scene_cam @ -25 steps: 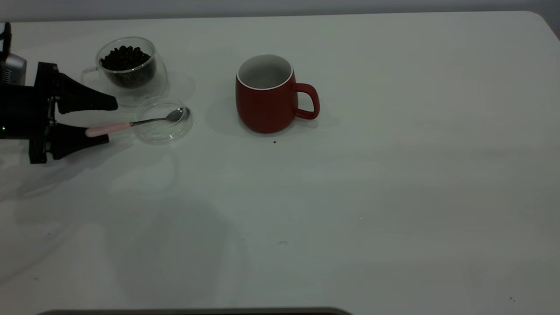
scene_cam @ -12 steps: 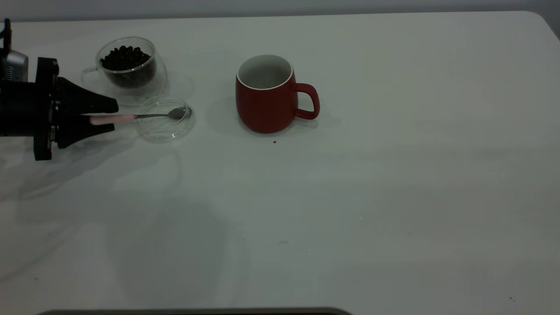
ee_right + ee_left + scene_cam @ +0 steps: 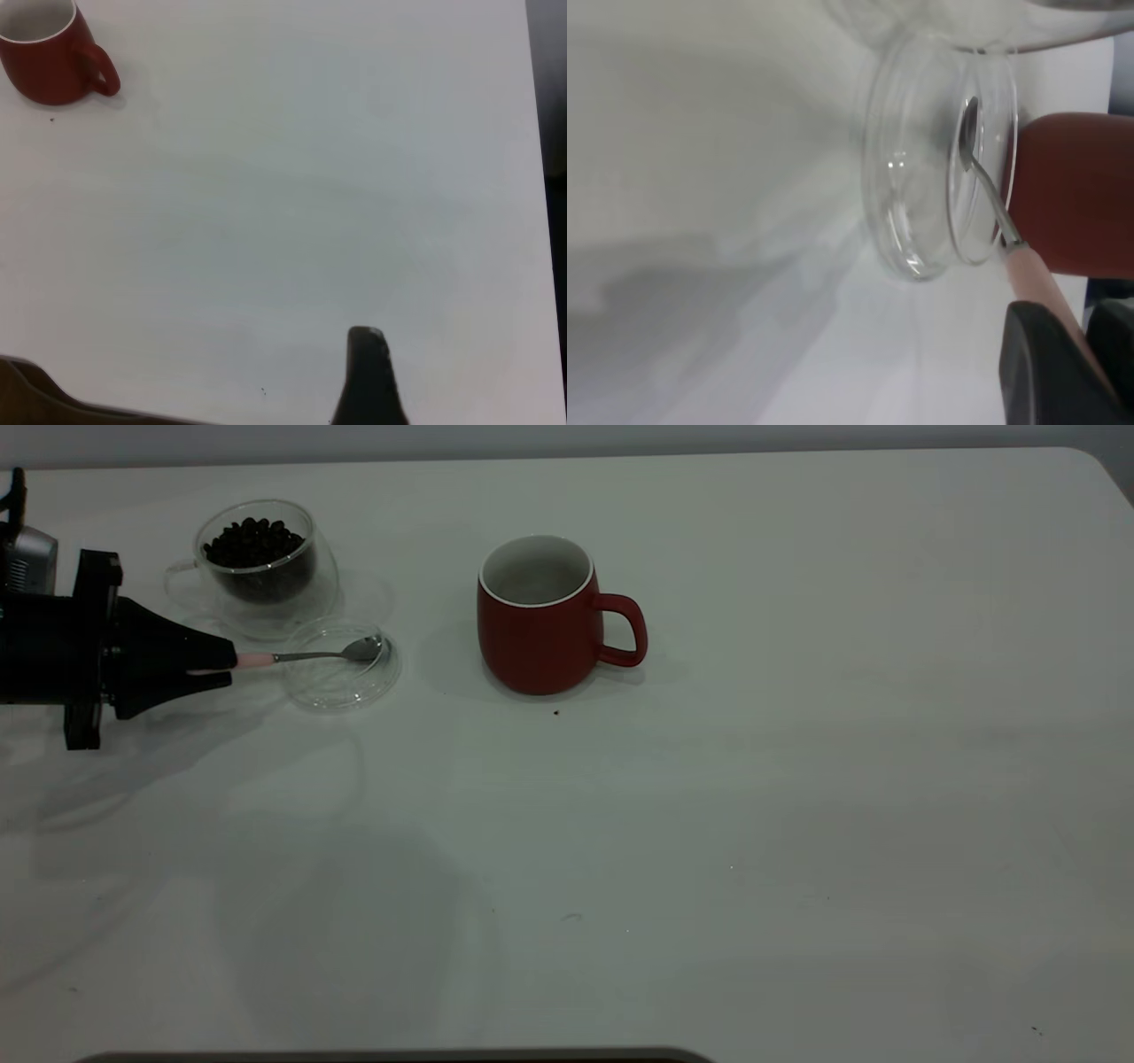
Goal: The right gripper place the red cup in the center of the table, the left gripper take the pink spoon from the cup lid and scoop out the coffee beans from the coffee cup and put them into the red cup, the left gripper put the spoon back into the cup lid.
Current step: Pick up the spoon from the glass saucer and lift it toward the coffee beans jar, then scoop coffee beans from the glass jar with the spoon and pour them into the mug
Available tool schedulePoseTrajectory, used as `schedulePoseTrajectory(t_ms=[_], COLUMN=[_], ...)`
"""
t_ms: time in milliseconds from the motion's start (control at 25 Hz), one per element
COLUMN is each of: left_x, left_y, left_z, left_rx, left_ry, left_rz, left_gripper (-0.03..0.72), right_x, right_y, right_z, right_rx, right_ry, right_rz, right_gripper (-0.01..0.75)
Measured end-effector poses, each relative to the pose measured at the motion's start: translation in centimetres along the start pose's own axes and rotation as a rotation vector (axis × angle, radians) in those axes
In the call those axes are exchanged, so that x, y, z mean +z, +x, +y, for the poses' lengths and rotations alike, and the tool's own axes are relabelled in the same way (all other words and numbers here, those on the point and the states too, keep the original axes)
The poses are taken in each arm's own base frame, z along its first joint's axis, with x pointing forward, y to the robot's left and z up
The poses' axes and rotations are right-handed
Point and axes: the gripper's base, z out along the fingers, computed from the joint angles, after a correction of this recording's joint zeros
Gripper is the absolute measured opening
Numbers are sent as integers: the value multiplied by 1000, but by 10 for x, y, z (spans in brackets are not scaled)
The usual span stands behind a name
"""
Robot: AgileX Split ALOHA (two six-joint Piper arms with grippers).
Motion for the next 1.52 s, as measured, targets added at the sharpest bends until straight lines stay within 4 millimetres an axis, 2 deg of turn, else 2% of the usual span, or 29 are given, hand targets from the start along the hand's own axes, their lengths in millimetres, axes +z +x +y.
schedulePoseTrajectory(t_ms=[160,320,640,920,1080,1360,1520], left_x=[-11,-34,-76,-107,-109,-98,-90], left_y=[0,-6,-24,-49,-58,-62,-72], left_z=[0,-7,-47,-88,-90,-80,-77], left_rx=[22,47,179,442,486,501,524], left_ry=[28,73,126,-43,-153,-252,-260], left_rz=[26,32,-19,-87,-66,-60,-58], left_gripper=[124,124,124,124,124,124,124], right_x=[0,0,0,0,0,0,0], right_y=[0,0,0,0,0,0,0], right_z=[0,0,0,0,0,0,0], right_rx=[0,0,0,0,0,0,0], right_ry=[0,-1,-1,-1,-1,-1,-1], right_rz=[0,0,0,0,0,0,0], right_gripper=[590,590,590,590,590,590,590])
